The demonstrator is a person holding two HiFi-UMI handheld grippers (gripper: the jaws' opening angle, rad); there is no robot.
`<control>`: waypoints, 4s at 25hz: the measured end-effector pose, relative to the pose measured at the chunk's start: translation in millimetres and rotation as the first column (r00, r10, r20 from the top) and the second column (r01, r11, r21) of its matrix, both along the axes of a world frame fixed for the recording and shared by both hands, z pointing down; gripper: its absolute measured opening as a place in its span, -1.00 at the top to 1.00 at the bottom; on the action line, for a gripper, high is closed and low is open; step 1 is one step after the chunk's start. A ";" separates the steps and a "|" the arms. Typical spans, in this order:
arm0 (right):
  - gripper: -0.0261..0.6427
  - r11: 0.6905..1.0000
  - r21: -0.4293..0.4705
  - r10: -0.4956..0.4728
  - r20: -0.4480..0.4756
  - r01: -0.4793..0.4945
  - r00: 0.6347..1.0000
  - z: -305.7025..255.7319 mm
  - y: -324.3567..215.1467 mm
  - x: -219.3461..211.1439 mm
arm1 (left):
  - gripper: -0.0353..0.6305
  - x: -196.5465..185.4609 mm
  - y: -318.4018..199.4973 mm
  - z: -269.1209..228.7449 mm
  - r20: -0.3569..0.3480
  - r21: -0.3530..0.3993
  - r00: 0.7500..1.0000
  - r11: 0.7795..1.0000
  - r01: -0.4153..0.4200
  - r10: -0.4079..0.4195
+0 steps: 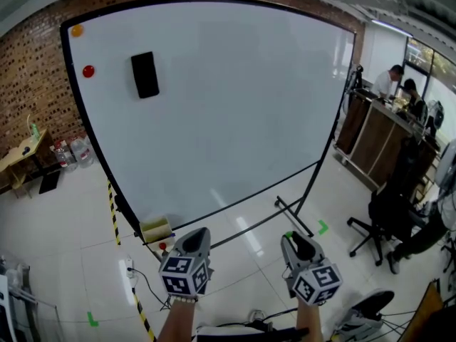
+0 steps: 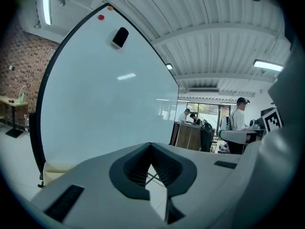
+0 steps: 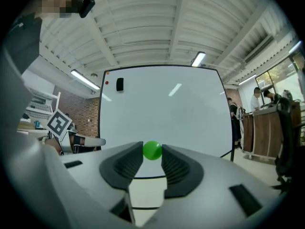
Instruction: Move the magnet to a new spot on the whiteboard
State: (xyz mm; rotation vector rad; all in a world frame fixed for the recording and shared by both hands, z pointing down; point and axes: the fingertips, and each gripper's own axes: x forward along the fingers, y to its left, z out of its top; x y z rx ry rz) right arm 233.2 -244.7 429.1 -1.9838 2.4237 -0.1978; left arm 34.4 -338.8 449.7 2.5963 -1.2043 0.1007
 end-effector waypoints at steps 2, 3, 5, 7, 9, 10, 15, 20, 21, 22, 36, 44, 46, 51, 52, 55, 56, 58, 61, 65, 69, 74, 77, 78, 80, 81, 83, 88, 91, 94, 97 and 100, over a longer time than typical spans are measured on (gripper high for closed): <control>0.52 1.000 -0.001 -0.008 -0.007 0.008 1.000 -1.7 -1.8 -0.9 | 0.90 -0.9 -0.4 -0.2 -0.003 0.000 1.000 1.000 0.005 -0.005; 0.53 1.000 -0.002 -0.012 -0.009 0.012 1.000 -2.4 -3.2 -1.5 | 0.90 -1.4 -1.0 0.0 -0.006 -0.002 1.000 1.000 0.007 -0.007; 0.53 1.000 -0.002 -0.018 -0.011 0.018 1.000 -2.5 -5.6 -2.6 | 0.90 -2.7 -2.2 0.5 -0.014 -0.006 1.000 1.000 0.009 -0.009; 0.52 1.000 -0.002 -0.022 -0.011 0.022 1.000 -1.6 -7.9 -4.0 | 0.90 -5.2 -3.4 0.3 -0.017 -0.005 1.000 1.000 0.013 -0.013; 0.53 1.000 -0.002 -0.029 -0.009 0.029 1.000 -1.4 -11.4 -6.0 | 0.90 -7.9 -5.7 -1.5 -0.014 0.003 1.000 1.000 0.019 -0.019; 0.52 1.000 -0.002 -0.031 -0.009 0.031 0.999 -1.1 -13.2 -6.5 | 0.90 -8.7 -7.0 -2.5 -0.011 0.007 1.000 1.000 0.022 -0.022; 0.53 0.999 -0.010 -0.044 -0.011 0.044 0.999 -0.7 -20.2 -9.7 | 0.90 -8.2 -11.6 -2.7 0.002 0.017 1.000 1.000 0.026 -0.026; 0.53 0.998 -0.008 -0.062 -0.013 0.061 0.998 -2.0 -28.5 -13.2 | 0.90 -10.9 -16.8 -6.0 -0.032 0.003 0.999 0.999 0.037 -0.037; 0.53 0.998 -0.005 -0.067 -0.011 0.067 0.998 -2.5 -31.3 -13.6 | 0.90 -11.0 -17.7 -6.7 -0.032 0.003 0.999 0.999 0.038 -0.038; 0.53 0.997 0.001 -0.071 -0.010 0.071 0.997 -3.3 -34.8 -13.9 | 0.90 -11.4 -18.6 -7.2 -0.031 0.003 0.999 0.999 0.039 -0.039; 0.52 0.964 0.178 -0.150 -0.244 0.196 0.958 -118.7 -138.2 -38.9 | 0.90 -33.6 -42.2 -15.5 -0.013 0.000 0.996 0.996 0.093 -0.093; 0.52 0.933 0.242 -0.159 -0.390 0.267 0.907 -195.3 -199.1 -72.1 | 0.90 -60.2 -56.4 -9.8 -0.032 -0.021 0.986 0.986 0.163 -0.164; 0.52 0.926 0.252 -0.161 -0.409 0.281 0.898 -210.3 -213.9 -80.6 | 0.90 -67.8 -59.4 -9.8 -0.044 -0.029 0.982 0.983 0.180 -0.181; 0.52 0.926 0.257 -0.125 -0.480 0.276 0.868 -231.4 -260.2 -98.2 | 0.90 -83.7 -62.4 -9.0 -0.060 -0.032 0.974 0.975 0.218 -0.219; 0.52 0.928 0.253 -0.121 -0.491 0.274 0.863 -233.4 -269.3 -100.9 | 0.90 -86.3 -62.4 -9.2 -0.061 -0.031 0.972 0.974 0.225 -0.227; 0.52 0.932 0.240 -0.117 -0.509 0.271 0.853 -237.0 -293.2 -106.8 | 0.90 -95.5 -61.9 -7.8 -0.067 -0.033 0.965 0.968 0.250 -0.252; 0.52 0.934 0.237 -0.114 -0.514 0.269 0.850 -237.5 -300.2 -108.4 | 0.90 -99.1 -61.8 -6.3 -0.068 -0.037 0.963 0.965 0.259 -0.261; 0.52 0.936 0.233 -0.110 -0.520 0.264 0.847 -238.4 -312.8 -111.2 | 0.90 -105.5 -61.4 -3.8 -0.068 -0.043 0.958 0.960 0.275 -0.278; 0.52 0.938 0.231 -0.106 -0.520 0.258 0.848 -240.4 -329.1 -116.7 | 0.90 -112.3 -60.8 -1.7 -0.067 -0.044 0.953 0.955 0.292 -0.295; 0.52 0.938 0.235 -0.095 -0.532 0.254 0.841 -241.5 -342.8 -125.1 | 0.90 -119.0 -58.3 0.2 -0.065 -0.047 0.947 0.949 0.312 -0.314; 0.52 0.933 0.246 -0.096 -0.530 0.262 0.842 -245.2 -348.2 -132.5 | 0.90 -123.6 -58.2 0.6 -0.067 -0.050 0.941 0.943 0.328 -0.331; 0.52 0.939 0.237 -0.088 -0.538 0.250 0.838 -243.5 -354.5 -134.4 | 0.90 -129.0 -58.4 2.5 -0.068 -0.055 0.937 0.939 0.339 -0.343; 0.50 0.940 0.241 -0.078 -0.541 0.243 0.837 -242.2 -354.6 -133.2 | 0.90 -129.6 -58.3 4.4 -0.064 -0.060 0.938 0.939 0.338 -0.341; 0.49 0.940 0.239 -0.078 -0.541 0.242 0.837 -241.9 -354.2 -133.3 | 0.90 -129.0 -58.4 4.3 -0.063 -0.061 0.939 0.940 0.335 -0.338; 0.45 0.940 0.238 -0.083 -0.534 0.244 0.841 -242.3 -348.5 -132.3 | 0.90 -125.4 -58.8 3.4 -0.061 -0.062 0.943 0.944 0.324 -0.328; 0.45 0.938 0.242 -0.088 -0.526 0.248 0.846 -243.0 -342.3 -131.2 | 0.90 -122.6 -59.2 2.9 -0.058 -0.059 0.946 0.947 0.317 -0.320; 0.45 0.932 0.257 -0.099 -0.500 0.256 0.860 -244.2 -325.1 -127.3 | 0.90 -117.1 -61.1 1.7 -0.051 -0.053 0.952 0.953 0.300 -0.302; 0.46 0.924 0.273 -0.139 -0.411 0.267 0.901 -225.4 -276.7 -120.2 | 0.90 -109.1 -66.6 -3.6 -0.049 -0.048 0.967 0.967 0.249 -0.251; 0.50 0.930 0.259 -0.153 -0.368 0.259 0.917 -193.2 -250.5 -118.0 | 0.90 -106.3 -66.8 -2.9 -0.044 -0.048 0.976 0.976 0.213 -0.215; 0.56 0.943 0.223 -0.180 -0.279 0.246 0.943 -156.3 -227.6 -114.8 | 0.90 -103.8 -66.0 -2.4 -0.043 -0.050 0.982 0.983 0.179 -0.181; 0.80 0.952 0.201 -0.199 -0.170 0.232 0.965 -119.6 -199.8 -115.6 | 0.90 -103.1 -61.1 -1.9 -0.044 -0.053 0.988 0.988 0.148 -0.151; 0.92 0.964 0.161 -0.200 -0.083 0.211 0.976 -79.6 -169.3 -117.8 | 0.90 -103.4 -52.5 1.1 -0.044 -0.057 0.992 0.992 0.115 -0.118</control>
